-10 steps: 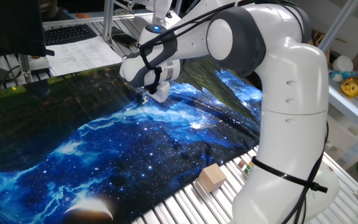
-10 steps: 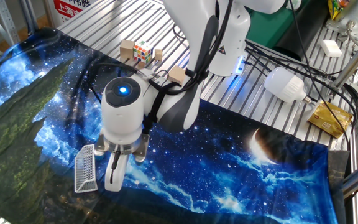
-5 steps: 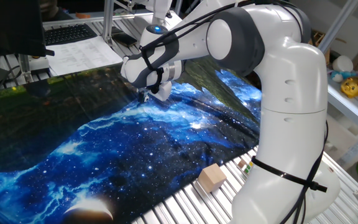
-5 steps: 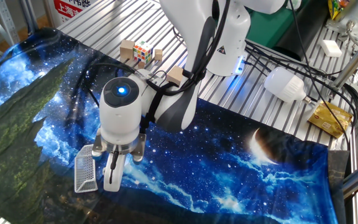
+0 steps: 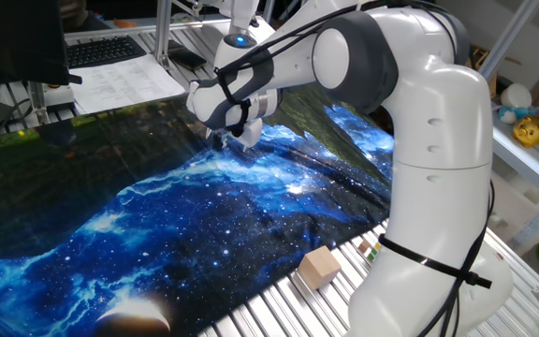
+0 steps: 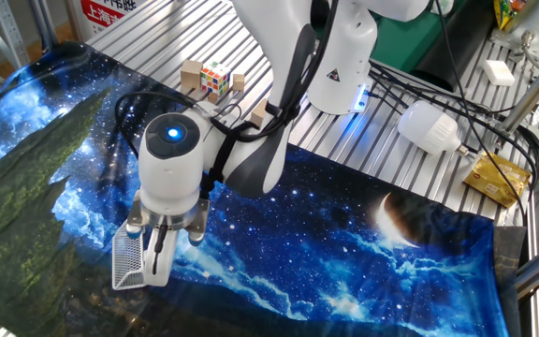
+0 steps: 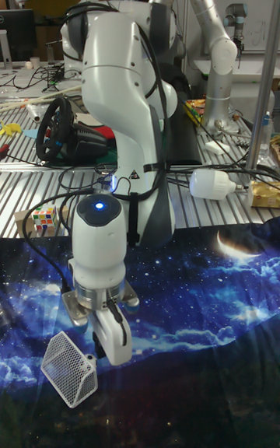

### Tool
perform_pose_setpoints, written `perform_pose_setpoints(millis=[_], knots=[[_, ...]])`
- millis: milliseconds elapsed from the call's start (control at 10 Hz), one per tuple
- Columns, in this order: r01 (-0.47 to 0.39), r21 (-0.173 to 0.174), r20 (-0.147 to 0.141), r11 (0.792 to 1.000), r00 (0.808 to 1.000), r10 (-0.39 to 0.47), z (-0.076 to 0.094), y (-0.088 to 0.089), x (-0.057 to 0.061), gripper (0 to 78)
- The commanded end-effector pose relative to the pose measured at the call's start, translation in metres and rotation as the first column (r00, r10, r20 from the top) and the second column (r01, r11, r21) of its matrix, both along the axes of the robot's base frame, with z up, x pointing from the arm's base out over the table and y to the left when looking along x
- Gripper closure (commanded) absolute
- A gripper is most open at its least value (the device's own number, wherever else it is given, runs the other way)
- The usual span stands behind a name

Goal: Push the soccer ball into the goal

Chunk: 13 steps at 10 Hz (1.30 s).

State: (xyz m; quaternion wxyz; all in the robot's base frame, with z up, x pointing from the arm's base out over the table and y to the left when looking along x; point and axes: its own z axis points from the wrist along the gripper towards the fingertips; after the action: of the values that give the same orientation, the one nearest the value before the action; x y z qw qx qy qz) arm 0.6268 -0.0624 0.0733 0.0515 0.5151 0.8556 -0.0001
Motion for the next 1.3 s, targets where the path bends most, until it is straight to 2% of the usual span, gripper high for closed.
perform_pose_setpoints(millis=[100,300,700,900,1100,1200,1300], knots=[[-0.012,-0.036,0.021,0.999,1.0,0.013,-0.006,-0.017,0.008,77.6],[-0.032,-0.05,0.036,0.998,0.999,0.033,-0.002,-0.028,0.011,77.6],[-0.044,-0.075,0.044,0.996,0.998,0.047,0.003,-0.039,0.014,77.6],[-0.026,-0.064,0.04,0.998,0.999,0.029,0.004,-0.038,0.014,77.6],[0.008,-0.023,0.018,1.0,1.0,-0.007,0.006,-0.036,0.013,77.6],[0.011,-0.016,0.017,1.0,1.0,-0.011,0.007,-0.035,0.013,77.6],[0.024,0.008,0.007,1.0,1.0,-0.024,0.011,-0.027,0.01,77.6]])
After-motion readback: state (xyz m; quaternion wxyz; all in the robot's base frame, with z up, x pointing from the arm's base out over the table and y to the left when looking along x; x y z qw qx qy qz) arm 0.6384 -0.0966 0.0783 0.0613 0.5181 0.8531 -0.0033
